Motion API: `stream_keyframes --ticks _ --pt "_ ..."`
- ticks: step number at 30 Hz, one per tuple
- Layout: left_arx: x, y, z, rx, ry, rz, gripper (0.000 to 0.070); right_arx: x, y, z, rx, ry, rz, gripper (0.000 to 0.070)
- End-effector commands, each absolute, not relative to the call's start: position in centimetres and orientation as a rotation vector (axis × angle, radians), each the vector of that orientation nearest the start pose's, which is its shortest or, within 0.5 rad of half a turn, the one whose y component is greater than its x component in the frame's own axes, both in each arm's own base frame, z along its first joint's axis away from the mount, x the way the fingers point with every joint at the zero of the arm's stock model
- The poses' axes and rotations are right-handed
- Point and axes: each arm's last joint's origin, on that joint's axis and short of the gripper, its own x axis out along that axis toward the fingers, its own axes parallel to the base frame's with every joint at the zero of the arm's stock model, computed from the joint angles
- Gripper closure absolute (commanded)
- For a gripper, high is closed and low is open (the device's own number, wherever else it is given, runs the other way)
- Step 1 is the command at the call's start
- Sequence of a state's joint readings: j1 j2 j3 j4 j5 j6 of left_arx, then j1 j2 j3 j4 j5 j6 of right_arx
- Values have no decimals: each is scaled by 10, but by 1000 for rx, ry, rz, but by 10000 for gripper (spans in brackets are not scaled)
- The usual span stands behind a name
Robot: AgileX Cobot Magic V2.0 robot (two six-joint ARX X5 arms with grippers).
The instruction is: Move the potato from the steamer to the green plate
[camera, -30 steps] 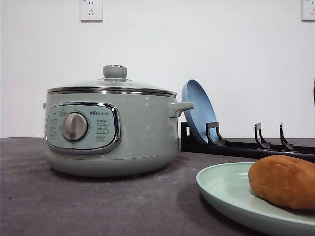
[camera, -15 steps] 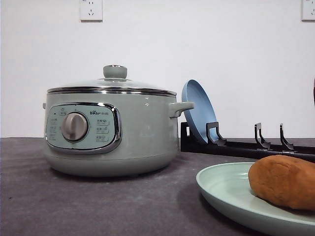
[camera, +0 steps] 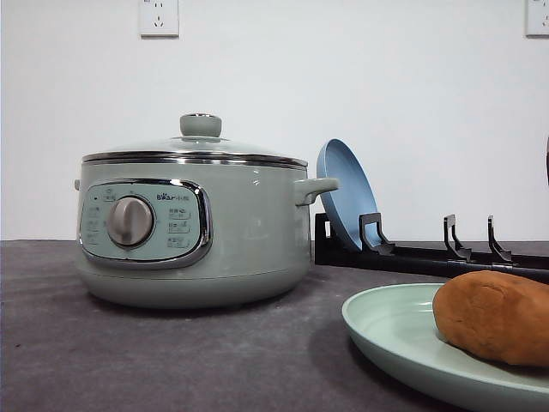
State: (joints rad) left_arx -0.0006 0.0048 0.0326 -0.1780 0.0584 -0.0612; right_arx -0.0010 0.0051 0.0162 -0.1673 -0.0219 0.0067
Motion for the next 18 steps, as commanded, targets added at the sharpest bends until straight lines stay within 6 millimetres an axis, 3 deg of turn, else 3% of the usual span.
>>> stream_keyframes --ticks 1,18 --pt "96 -2 149 -50 180 -56 683 96 0 152 15 146 15 687" --pt "96 -2 149 -50 180 -56 683 96 0 152 15 147 15 686"
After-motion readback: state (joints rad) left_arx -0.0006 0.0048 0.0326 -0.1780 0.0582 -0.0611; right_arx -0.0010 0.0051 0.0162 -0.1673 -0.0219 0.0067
